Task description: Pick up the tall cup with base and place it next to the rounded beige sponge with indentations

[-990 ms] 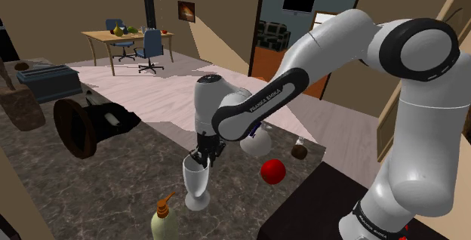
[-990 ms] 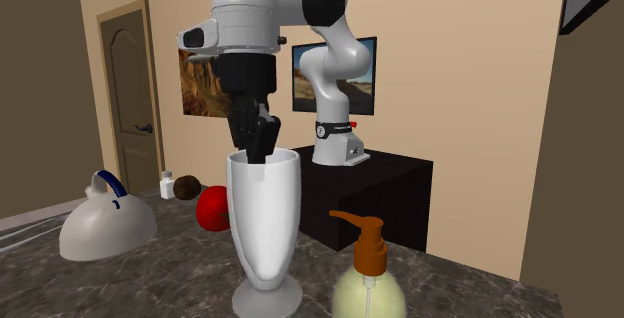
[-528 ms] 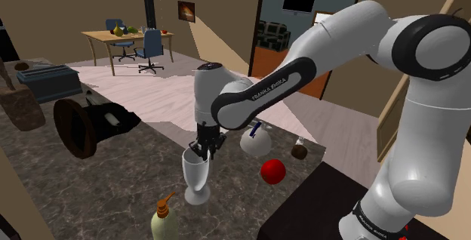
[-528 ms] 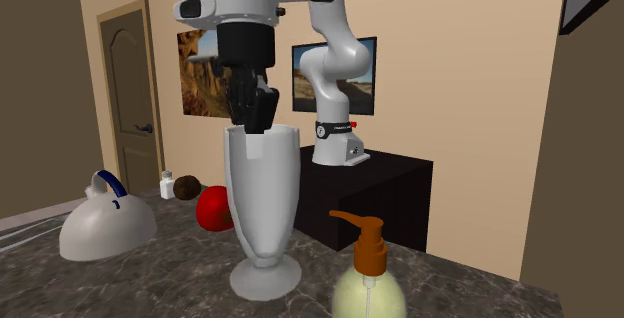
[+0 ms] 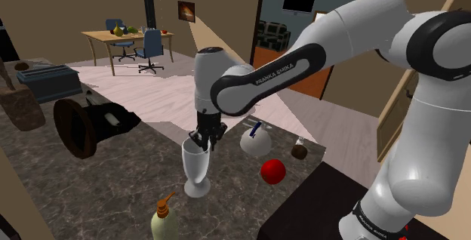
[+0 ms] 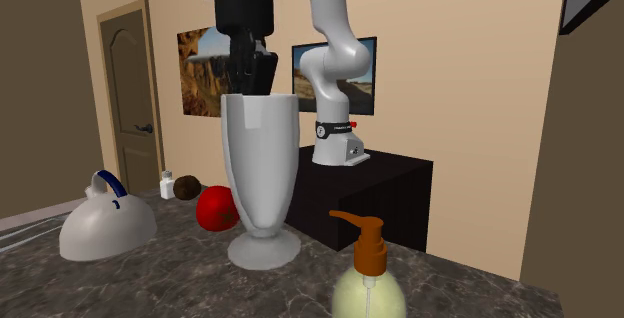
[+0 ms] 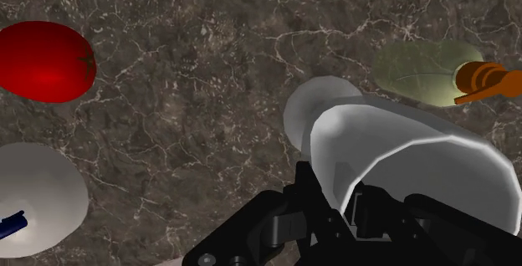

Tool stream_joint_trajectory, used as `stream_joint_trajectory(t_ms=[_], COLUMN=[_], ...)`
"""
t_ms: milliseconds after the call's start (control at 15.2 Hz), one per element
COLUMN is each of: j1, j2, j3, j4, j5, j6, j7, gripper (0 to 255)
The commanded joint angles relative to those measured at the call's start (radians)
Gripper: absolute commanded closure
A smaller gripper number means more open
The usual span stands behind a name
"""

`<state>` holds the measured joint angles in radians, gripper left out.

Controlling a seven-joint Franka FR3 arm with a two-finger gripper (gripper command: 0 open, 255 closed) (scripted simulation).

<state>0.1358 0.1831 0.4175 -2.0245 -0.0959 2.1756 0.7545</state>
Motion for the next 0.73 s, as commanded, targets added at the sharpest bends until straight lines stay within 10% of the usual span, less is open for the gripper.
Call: stream_joint_trajectory(t_ms=[0,660], j1=[-0.002,-0.008], j2=[-0.016,-0.072], j3=[0.002,0.007], j4=[0.008,0.081], j5=[0.009,0.039], j6=[-0.022,-0.146], j7=[-0.006,-0.028], gripper=[255,255])
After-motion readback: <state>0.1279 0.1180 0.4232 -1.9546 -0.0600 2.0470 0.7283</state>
